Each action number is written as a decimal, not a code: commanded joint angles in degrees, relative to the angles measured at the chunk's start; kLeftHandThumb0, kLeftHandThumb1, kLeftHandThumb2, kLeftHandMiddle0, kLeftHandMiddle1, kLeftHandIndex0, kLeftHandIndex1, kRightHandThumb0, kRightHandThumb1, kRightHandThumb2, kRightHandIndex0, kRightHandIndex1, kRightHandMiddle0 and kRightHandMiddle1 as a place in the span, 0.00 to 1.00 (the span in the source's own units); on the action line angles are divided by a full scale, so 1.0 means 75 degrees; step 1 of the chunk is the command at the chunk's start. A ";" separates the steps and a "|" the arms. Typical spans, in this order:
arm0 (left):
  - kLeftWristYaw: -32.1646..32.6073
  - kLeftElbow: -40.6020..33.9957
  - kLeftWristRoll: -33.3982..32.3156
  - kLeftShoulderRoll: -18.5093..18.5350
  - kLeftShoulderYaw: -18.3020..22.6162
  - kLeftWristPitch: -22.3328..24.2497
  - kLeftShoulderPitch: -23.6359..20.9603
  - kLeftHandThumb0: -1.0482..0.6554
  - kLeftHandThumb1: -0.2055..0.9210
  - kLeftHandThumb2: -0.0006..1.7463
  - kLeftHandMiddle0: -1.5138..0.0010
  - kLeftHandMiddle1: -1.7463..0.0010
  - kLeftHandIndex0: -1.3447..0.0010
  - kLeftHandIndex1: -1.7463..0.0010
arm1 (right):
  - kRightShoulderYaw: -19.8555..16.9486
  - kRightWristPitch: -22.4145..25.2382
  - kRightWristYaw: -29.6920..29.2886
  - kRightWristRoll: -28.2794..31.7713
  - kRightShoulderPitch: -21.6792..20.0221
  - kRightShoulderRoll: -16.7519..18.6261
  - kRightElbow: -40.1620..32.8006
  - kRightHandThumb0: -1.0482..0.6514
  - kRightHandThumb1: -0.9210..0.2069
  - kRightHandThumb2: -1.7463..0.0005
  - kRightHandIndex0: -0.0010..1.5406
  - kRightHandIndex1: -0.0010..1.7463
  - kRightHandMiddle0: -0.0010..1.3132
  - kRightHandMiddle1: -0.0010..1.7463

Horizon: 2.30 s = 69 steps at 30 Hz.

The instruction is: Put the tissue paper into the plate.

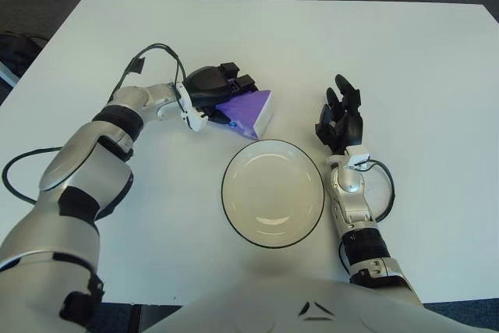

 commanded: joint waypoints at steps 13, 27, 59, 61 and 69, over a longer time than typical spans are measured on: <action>-0.0144 0.0103 -0.0692 0.0097 0.0967 0.0588 0.0034 0.61 0.24 0.91 0.49 0.00 0.53 0.03 | -0.0166 0.0493 0.0008 0.0071 0.0916 -0.0004 0.0851 0.24 0.00 0.59 0.22 0.01 0.00 0.35; -0.0467 -0.0838 -0.2818 0.0204 0.3136 -0.0760 0.0217 0.61 0.28 0.89 0.50 0.00 0.60 0.00 | -0.0144 0.0613 0.0024 0.0042 0.0873 -0.0055 0.0984 0.23 0.00 0.60 0.21 0.00 0.00 0.32; -0.6323 -0.5679 -0.7110 0.0121 0.4263 -0.0546 0.2248 0.61 0.25 0.90 0.46 0.05 0.58 0.00 | -0.0188 0.0691 0.0056 0.0123 0.0710 -0.0024 0.1213 0.23 0.00 0.62 0.20 0.00 0.00 0.29; -0.6702 -0.6115 -0.7496 0.0086 0.4144 -0.0464 0.2501 0.61 0.25 0.90 0.46 0.05 0.58 0.00 | -0.0200 0.0708 0.0066 0.0143 0.0695 -0.0019 0.1225 0.23 0.00 0.62 0.20 0.00 0.00 0.29; -0.8111 -0.6940 -0.8510 0.0215 0.4113 0.0338 0.2885 0.61 0.25 0.90 0.46 0.04 0.58 0.00 | -0.0236 0.0701 0.0072 0.0136 0.0640 -0.0005 0.1300 0.23 0.00 0.62 0.20 0.00 0.00 0.29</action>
